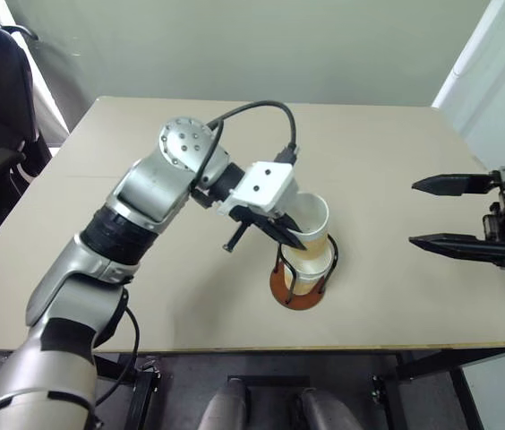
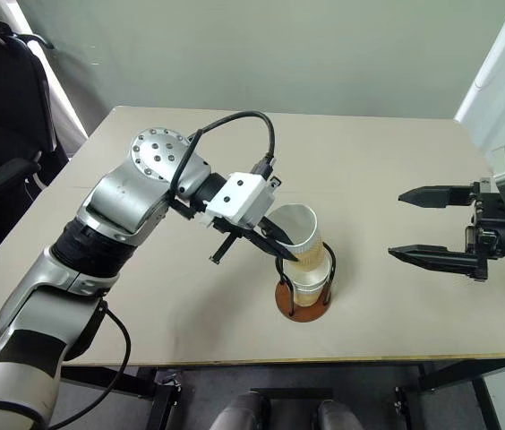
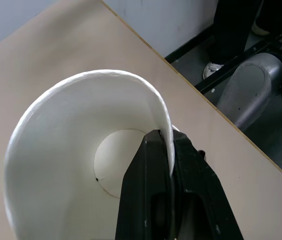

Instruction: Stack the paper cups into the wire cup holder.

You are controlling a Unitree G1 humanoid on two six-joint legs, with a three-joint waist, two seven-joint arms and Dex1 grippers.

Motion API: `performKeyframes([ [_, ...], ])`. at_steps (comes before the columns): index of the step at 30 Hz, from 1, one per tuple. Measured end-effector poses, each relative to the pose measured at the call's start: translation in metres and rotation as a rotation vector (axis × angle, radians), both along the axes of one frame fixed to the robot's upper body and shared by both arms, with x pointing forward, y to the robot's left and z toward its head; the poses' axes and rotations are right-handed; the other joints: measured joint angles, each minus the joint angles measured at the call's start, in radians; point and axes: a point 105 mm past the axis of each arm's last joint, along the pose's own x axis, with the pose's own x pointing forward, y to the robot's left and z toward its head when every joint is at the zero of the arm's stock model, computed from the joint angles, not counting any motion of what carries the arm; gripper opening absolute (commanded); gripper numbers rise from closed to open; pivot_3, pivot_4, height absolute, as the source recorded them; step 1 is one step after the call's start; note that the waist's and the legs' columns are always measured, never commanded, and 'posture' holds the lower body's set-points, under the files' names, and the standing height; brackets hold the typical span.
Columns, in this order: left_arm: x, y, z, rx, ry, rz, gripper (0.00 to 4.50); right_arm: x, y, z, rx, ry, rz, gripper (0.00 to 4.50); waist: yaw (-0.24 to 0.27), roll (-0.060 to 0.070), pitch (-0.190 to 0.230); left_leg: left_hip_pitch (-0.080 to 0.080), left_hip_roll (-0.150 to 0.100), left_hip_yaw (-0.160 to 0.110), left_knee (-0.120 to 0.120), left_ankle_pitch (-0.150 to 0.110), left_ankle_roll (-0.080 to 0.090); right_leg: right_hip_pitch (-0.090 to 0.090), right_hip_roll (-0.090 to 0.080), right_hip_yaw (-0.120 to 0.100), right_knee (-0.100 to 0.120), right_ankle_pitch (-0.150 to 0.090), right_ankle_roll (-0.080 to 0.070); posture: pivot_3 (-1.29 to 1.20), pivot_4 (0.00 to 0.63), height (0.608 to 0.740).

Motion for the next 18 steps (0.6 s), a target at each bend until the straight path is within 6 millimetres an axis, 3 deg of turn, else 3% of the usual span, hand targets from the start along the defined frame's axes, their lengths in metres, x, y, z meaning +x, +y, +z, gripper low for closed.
performKeyframes([
  [3,-0.0015,-0.0004,0.0005,-0.001,0.003,-0.006,0.05,0.0,-0.0001,-0.0005,0.0,0.002,-0.002,4.5,0.0,0.0,0.0,0.0,0.0,0.0,0.0,0.0,0.0,0.0,0.0,0.0,0.0,0.0,0.0,0.0,0.15,0.74],
  [15,0.0009,-0.0086,-0.0002,-0.022,0.013,-0.006,4.19,0.0016,-0.0008,-0.0001,0.005,-0.003,-0.015,4.5,0.001,0.0,0.0,0.0,0.0,0.0,0.0,0.0,0.0,0.0,0.0,0.0,0.0,0.0,0.001,0.0,0.15,0.74],
  [16,0.0021,-0.0091,0.0012,-0.036,0.015,-0.001,4.47,0.0019,-0.001,-0.0002,0.007,-0.003,-0.016,4.5,0.001,0.0,0.0,0.0,0.0,0.0,0.0,0.0,0.0,0.0,0.0,0.0,0.0,0.0,0.001,0.0,0.15,0.74],
  [18,0.0076,-0.009,0.0061,-0.08,0.021,0.027,4.47,0.0027,-0.0015,-0.0008,0.01,0.0,-0.017,4.5,0.001,0.0,0.0,0.0,0.0,0.0,0.0,0.0,0.0,0.0,0.0,0.0,0.0,0.001,0.001,0.0,0.15,0.74],
])
